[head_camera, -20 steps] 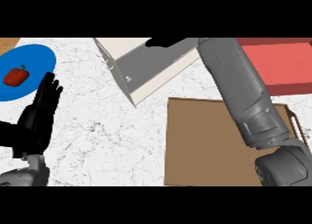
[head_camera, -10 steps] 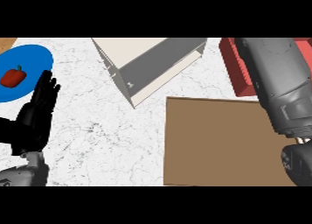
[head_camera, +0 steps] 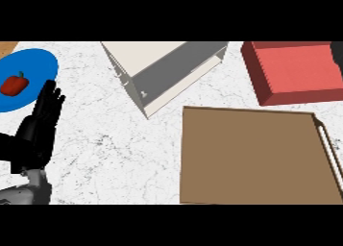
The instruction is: Pick the sweet potato from the tray and place it in the tiered shelf
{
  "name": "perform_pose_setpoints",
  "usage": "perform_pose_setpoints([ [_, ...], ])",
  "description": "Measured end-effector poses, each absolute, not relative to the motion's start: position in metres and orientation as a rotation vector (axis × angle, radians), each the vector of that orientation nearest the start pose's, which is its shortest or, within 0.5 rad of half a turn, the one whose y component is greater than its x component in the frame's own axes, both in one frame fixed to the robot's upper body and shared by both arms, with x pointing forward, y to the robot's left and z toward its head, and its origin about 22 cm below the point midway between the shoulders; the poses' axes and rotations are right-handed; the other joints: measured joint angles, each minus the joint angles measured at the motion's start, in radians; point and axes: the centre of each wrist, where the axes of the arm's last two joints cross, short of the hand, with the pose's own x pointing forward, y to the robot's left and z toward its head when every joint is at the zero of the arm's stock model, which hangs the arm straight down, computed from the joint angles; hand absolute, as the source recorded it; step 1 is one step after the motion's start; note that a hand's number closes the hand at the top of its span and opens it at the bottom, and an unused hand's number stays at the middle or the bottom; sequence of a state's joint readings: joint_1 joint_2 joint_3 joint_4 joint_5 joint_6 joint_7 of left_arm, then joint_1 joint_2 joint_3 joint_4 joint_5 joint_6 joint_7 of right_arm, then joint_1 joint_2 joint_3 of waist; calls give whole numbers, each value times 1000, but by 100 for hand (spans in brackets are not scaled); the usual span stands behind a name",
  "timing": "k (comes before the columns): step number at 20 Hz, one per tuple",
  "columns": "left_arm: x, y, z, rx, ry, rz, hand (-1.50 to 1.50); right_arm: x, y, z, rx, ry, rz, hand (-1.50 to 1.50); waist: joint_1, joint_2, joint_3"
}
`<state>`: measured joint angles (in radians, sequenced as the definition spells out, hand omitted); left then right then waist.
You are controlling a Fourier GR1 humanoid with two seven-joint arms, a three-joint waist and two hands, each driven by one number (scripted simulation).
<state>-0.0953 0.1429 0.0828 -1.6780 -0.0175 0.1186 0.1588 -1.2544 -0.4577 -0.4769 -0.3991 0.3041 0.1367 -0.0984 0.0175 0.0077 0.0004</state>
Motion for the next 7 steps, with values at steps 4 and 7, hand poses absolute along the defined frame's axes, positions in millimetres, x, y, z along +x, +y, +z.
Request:
perform_pose_setpoints([
  [4,259,264,54,236,-1617,24,0,460,-339,231,-247,-1733,226,-150,4,1,0],
  [7,259,266,58,232,-1622,22,0,453,-361,226,-228,-1749,235,-150,8,2,0],
])
